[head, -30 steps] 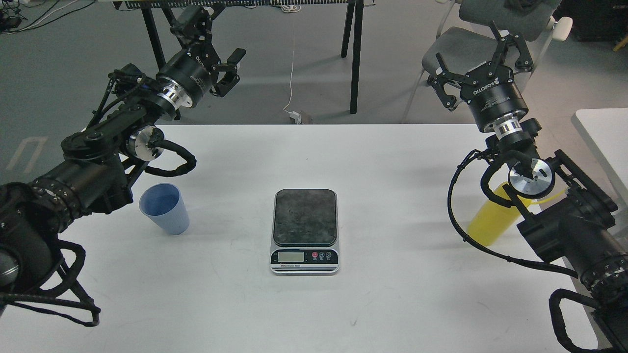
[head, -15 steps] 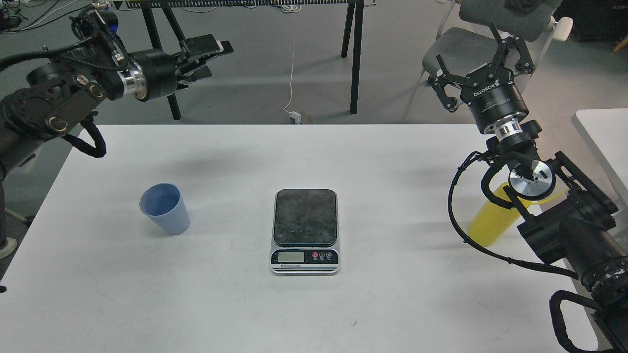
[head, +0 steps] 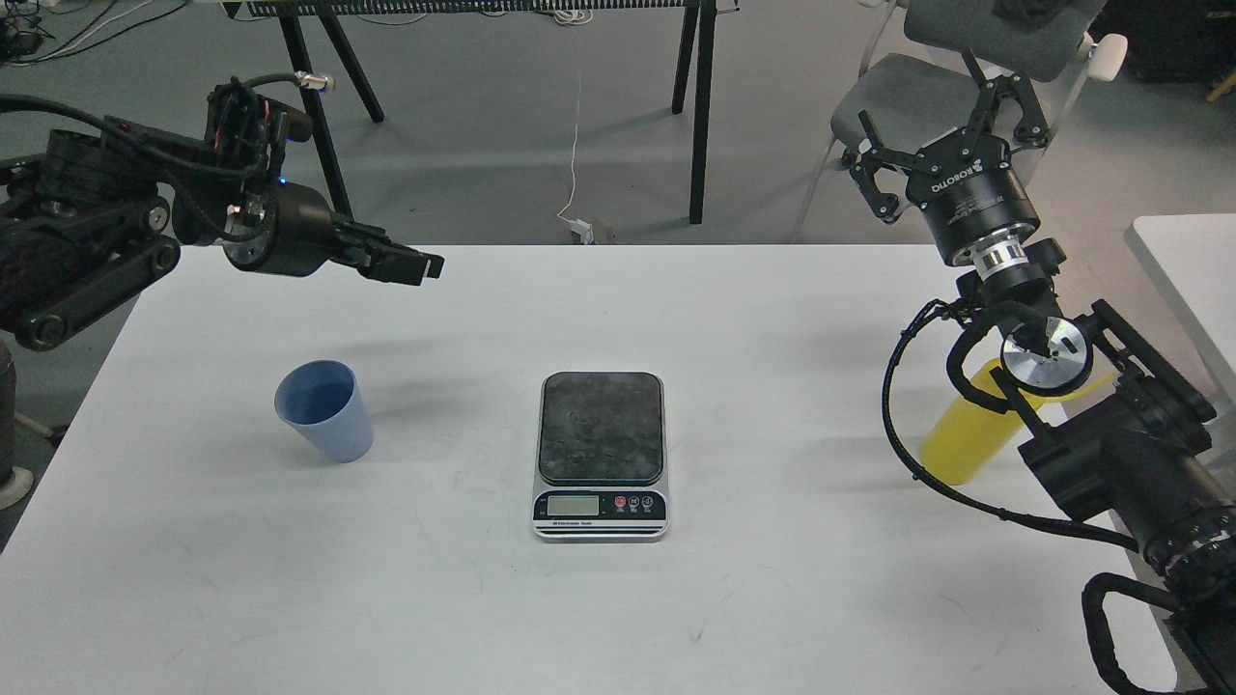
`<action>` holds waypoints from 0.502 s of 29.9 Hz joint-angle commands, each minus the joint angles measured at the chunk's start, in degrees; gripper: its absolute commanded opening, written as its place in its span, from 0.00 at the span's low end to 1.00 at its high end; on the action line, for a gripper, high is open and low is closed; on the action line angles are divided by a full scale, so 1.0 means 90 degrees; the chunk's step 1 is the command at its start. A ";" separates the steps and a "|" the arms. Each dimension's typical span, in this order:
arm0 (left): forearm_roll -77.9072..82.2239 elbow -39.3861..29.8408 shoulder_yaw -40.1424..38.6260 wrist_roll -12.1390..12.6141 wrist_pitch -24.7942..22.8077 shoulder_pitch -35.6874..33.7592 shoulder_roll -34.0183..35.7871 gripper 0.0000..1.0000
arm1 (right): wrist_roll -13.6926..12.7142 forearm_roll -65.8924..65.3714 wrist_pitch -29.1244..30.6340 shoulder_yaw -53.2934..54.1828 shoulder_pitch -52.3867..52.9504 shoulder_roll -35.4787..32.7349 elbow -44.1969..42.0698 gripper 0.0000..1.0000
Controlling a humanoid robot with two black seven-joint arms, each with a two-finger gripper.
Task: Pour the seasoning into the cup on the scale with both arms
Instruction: 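Move the left gripper up and over toward the blue cup, then lower the left gripper onto the blue cup and grasp it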
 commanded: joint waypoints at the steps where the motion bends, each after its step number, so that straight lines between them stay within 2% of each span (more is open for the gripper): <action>1: 0.0320 0.0017 0.0560 0.0001 0.0000 -0.0006 0.0003 0.92 | 0.0000 -0.0001 0.0000 -0.0006 -0.0009 -0.0021 0.0004 0.99; 15: 0.0399 0.0027 0.0786 0.0001 0.0103 0.0257 0.0638 0.92 | 0.0000 -0.0001 0.0000 -0.0026 -0.0126 -0.0021 0.0122 0.99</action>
